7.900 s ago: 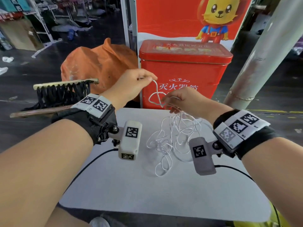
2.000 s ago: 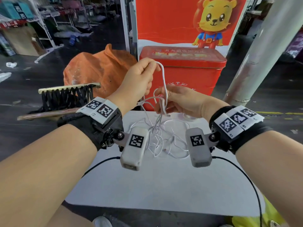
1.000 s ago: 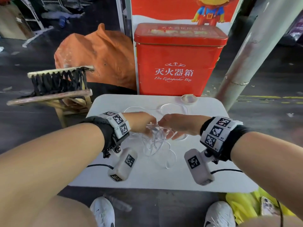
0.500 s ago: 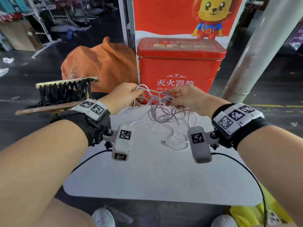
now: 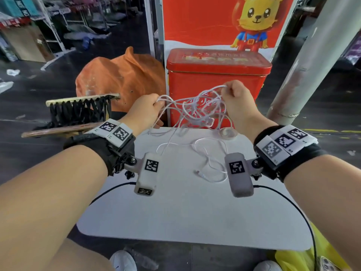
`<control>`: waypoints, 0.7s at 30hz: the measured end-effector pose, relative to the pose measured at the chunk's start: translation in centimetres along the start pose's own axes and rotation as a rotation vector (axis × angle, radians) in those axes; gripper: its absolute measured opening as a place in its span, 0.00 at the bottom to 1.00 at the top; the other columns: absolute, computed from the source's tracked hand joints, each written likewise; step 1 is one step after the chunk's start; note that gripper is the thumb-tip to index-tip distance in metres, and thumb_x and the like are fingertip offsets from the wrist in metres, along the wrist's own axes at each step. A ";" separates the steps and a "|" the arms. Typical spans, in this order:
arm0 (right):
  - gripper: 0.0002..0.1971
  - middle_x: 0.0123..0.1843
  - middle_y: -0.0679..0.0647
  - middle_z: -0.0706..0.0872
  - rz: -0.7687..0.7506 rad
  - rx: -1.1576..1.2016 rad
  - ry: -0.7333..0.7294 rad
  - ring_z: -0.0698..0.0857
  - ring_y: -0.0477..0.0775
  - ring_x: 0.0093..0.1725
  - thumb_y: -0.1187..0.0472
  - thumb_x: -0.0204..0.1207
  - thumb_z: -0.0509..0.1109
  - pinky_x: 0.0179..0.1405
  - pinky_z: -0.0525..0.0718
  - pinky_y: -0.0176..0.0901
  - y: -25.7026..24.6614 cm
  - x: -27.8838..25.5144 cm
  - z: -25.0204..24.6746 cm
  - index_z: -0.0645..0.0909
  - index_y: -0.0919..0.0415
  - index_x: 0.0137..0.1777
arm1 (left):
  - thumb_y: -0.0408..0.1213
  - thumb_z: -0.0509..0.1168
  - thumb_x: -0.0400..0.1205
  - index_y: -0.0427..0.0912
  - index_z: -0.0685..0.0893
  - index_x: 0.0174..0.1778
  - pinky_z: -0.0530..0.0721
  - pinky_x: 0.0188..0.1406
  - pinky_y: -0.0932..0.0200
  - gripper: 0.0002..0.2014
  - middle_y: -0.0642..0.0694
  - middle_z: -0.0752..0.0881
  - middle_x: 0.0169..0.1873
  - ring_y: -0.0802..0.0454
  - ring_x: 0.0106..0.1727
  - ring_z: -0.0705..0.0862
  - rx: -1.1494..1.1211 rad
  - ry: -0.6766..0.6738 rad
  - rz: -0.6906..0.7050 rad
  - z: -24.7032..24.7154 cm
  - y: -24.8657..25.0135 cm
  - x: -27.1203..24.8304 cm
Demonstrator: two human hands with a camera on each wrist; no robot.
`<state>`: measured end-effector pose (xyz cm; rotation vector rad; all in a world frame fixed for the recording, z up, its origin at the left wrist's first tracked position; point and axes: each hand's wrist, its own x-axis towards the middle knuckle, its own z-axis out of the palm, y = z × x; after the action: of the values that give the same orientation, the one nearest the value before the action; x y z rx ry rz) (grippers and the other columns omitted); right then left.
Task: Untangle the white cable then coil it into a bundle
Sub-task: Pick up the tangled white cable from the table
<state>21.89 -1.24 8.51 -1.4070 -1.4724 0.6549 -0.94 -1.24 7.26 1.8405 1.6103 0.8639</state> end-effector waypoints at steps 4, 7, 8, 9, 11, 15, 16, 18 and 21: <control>0.10 0.40 0.55 0.81 0.196 0.443 0.085 0.83 0.49 0.25 0.62 0.86 0.50 0.27 0.87 0.46 0.0 0.2 -1.0 0.68 0.54 0.44 | 0.36 0.52 0.89 0.44 0.71 0.33 0.74 0.19 0.71 0.16 0.42 0.82 0.34 0.50 0.28 0.80 0.124 -0.003 -0.039 -0.7 -1.2 -0.2; 0.12 0.32 0.53 0.74 0.183 0.456 0.311 0.76 0.45 0.17 0.63 0.86 0.47 0.20 0.82 0.40 0.1 0.0 -0.5 0.65 0.52 0.41 | 0.38 0.52 0.89 0.42 0.72 0.35 0.79 0.30 0.56 0.16 0.38 0.86 0.39 0.45 0.31 0.83 0.210 -0.113 -0.092 -0.4 -2.3 -0.1; 0.12 0.32 0.52 0.72 0.178 0.453 0.377 0.74 0.44 0.15 0.62 0.86 0.46 0.18 0.79 0.38 0.1 -0.1 -0.2 0.65 0.52 0.41 | 0.38 0.52 0.89 0.41 0.73 0.34 0.79 0.33 0.55 0.16 0.37 0.86 0.40 0.44 0.33 0.83 0.279 -0.136 -0.098 -0.4 -2.5 0.0; 0.12 0.31 0.52 0.71 0.178 0.467 0.418 0.72 0.44 0.15 0.62 0.85 0.46 0.18 0.76 0.37 0.1 -0.1 -0.1 0.65 0.52 0.41 | 0.39 0.54 0.88 0.39 0.76 0.34 0.77 0.33 0.54 0.17 0.36 0.86 0.39 0.44 0.33 0.82 0.359 -0.166 -0.107 -0.3 -2.6 0.0; 0.11 0.29 0.52 0.73 0.186 0.508 0.395 0.71 0.46 0.16 0.62 0.85 0.49 0.19 0.72 0.37 -0.1 0.2 -0.1 0.69 0.53 0.43 | 0.40 0.57 0.87 0.30 0.84 0.43 0.72 0.31 0.56 0.18 0.33 0.85 0.38 0.45 0.33 0.78 0.514 -0.271 -0.133 -0.2 -2.3 -0.2; 0.13 0.28 0.52 0.85 0.032 0.210 -0.021 0.74 0.46 0.22 0.57 0.84 0.59 0.22 0.73 0.35 -1.1 0.3 -1.0 0.81 0.59 0.43 | 0.40 0.63 0.84 0.41 0.72 0.76 0.72 0.63 0.59 0.23 0.44 0.78 0.71 0.47 0.69 0.76 0.525 -0.457 -0.134 0.2 -2.1 -0.3; 0.14 0.27 0.49 0.86 -0.024 0.083 -0.093 0.74 0.47 0.25 0.55 0.84 0.60 0.25 0.74 0.36 -1.4 0.2 -1.0 0.83 0.57 0.41 | 0.36 0.62 0.84 0.42 0.70 0.78 0.69 0.65 0.62 0.24 0.46 0.75 0.73 0.49 0.73 0.74 0.408 -0.447 -0.124 0.2 -1.7 -0.3; 0.14 0.27 0.47 0.87 -0.069 0.016 -0.167 0.78 0.50 0.31 0.55 0.84 0.60 0.35 0.81 0.43 -2.0 -0.3 -0.7 0.83 0.55 0.40 | 0.34 0.61 0.85 0.43 0.72 0.76 0.68 0.63 0.67 0.22 0.48 0.76 0.72 0.53 0.72 0.74 0.170 -0.380 -0.046 0.7 -0.3 -0.2; 0.14 0.29 0.51 0.86 -0.035 0.255 -0.202 0.84 0.49 0.33 0.58 0.85 0.59 0.47 0.87 0.49 -2.7 -0.8 0.3 0.81 0.60 0.41 | 0.53 0.64 0.81 0.51 0.72 0.74 0.74 0.53 0.69 0.25 0.55 0.80 0.63 0.58 0.63 0.79 0.008 -0.436 0.019 1.8 1.8 -0.7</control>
<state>20.31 -2.48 10.55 -1.1427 -1.5049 0.9501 1.52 -2.16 7.34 1.8906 1.3224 0.4212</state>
